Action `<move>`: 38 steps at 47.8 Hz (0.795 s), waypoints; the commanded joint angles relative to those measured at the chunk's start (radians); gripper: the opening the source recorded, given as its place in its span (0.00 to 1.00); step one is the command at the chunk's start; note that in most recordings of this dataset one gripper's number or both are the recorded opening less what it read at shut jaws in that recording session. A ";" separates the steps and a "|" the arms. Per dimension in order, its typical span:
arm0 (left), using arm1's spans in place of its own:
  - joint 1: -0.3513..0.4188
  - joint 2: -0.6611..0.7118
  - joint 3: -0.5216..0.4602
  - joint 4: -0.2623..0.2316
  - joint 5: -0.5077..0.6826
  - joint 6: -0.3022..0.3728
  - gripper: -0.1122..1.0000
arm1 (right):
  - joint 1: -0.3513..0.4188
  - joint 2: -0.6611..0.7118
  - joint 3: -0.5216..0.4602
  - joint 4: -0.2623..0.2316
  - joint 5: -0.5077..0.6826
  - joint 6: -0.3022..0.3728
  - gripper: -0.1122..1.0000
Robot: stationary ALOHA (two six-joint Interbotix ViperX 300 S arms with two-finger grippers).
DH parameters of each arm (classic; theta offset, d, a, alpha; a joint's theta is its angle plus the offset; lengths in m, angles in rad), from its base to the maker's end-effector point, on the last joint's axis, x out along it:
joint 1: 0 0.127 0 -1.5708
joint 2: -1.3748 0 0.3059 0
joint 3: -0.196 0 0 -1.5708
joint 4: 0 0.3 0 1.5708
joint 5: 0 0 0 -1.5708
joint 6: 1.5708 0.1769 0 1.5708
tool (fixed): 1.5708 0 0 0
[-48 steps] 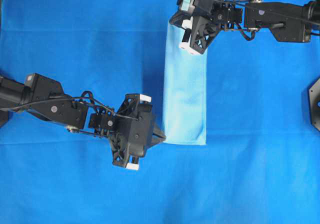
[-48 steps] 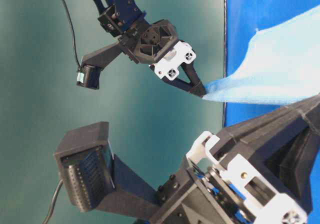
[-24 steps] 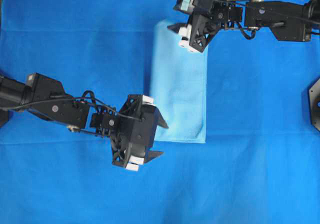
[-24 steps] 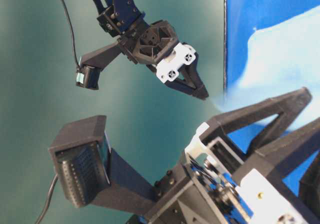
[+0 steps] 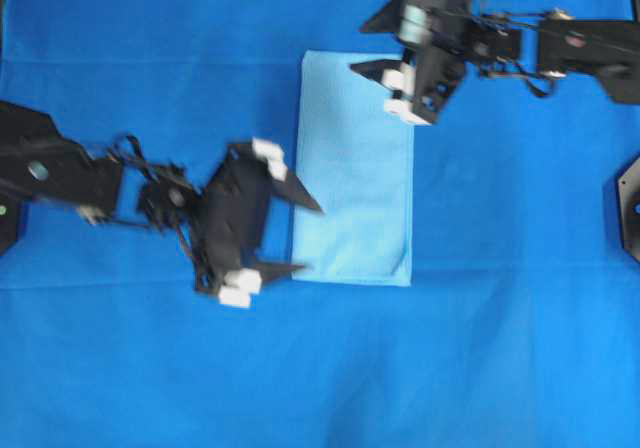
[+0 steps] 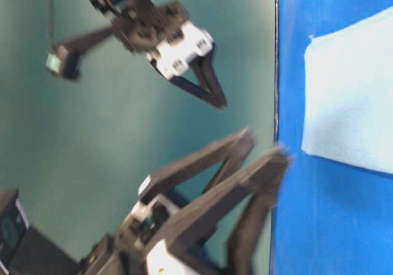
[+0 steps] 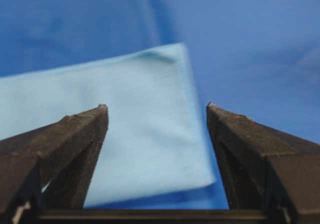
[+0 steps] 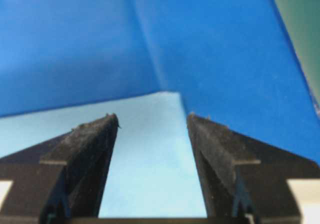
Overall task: Fold the light blue towel.
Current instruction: 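Retract both grippers away from the towel to the sides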
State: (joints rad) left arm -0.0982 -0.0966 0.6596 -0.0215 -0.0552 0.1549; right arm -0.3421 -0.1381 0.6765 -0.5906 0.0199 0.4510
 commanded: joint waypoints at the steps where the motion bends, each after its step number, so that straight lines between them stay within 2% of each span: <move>1: 0.038 -0.074 0.029 -0.002 -0.034 -0.018 0.77 | 0.015 -0.101 0.044 0.009 -0.014 0.003 0.64; 10: 0.118 -0.187 0.163 -0.002 -0.138 -0.029 0.77 | 0.067 -0.276 0.184 0.043 -0.031 0.041 0.63; 18: 0.184 -0.282 0.261 -0.003 -0.213 -0.060 0.77 | 0.091 -0.457 0.298 0.044 -0.028 0.106 0.63; 27: 0.238 -0.388 0.356 -0.003 -0.270 -0.095 0.77 | 0.091 -0.606 0.407 0.044 -0.031 0.146 0.63; 38: 0.252 -0.393 0.382 -0.003 -0.278 -0.123 0.77 | 0.091 -0.611 0.436 0.044 -0.032 0.175 0.63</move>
State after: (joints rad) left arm 0.1519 -0.4909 1.0569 -0.0230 -0.3221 0.0337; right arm -0.2531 -0.7563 1.1259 -0.5492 -0.0031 0.6243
